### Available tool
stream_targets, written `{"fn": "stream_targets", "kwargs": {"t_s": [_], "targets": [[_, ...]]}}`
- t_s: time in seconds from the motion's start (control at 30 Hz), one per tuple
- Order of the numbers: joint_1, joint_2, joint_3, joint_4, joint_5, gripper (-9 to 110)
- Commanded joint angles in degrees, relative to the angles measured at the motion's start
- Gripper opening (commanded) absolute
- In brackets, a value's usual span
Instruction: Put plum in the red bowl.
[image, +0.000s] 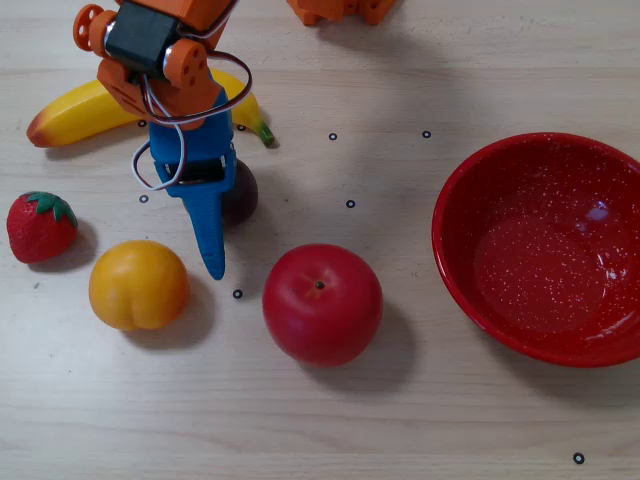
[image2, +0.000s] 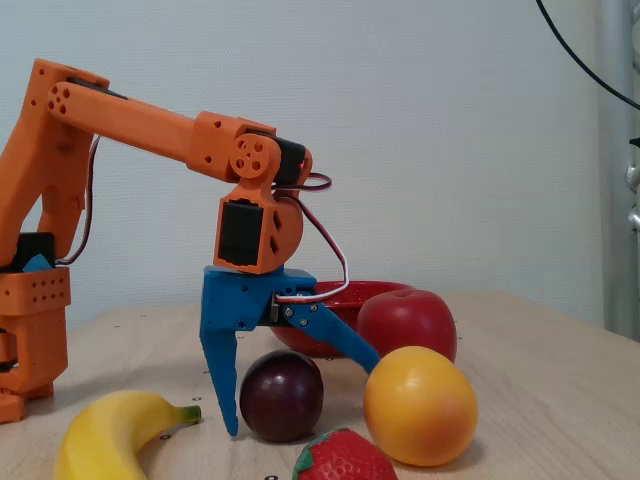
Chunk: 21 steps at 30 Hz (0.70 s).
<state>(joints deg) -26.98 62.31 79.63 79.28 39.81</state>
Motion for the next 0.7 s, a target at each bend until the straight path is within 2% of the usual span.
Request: {"fn": "stream_targets", "kwargs": {"t_s": [0.0, 0.5, 0.67], "targets": [[-0.1, 1.9, -3.3, -0.3, 1.6, 50], [0.1, 1.9, -3.3, 0.1, 3.9, 37], [-0.1, 1.9, -2.8, 0.1, 5.8, 26]]}}
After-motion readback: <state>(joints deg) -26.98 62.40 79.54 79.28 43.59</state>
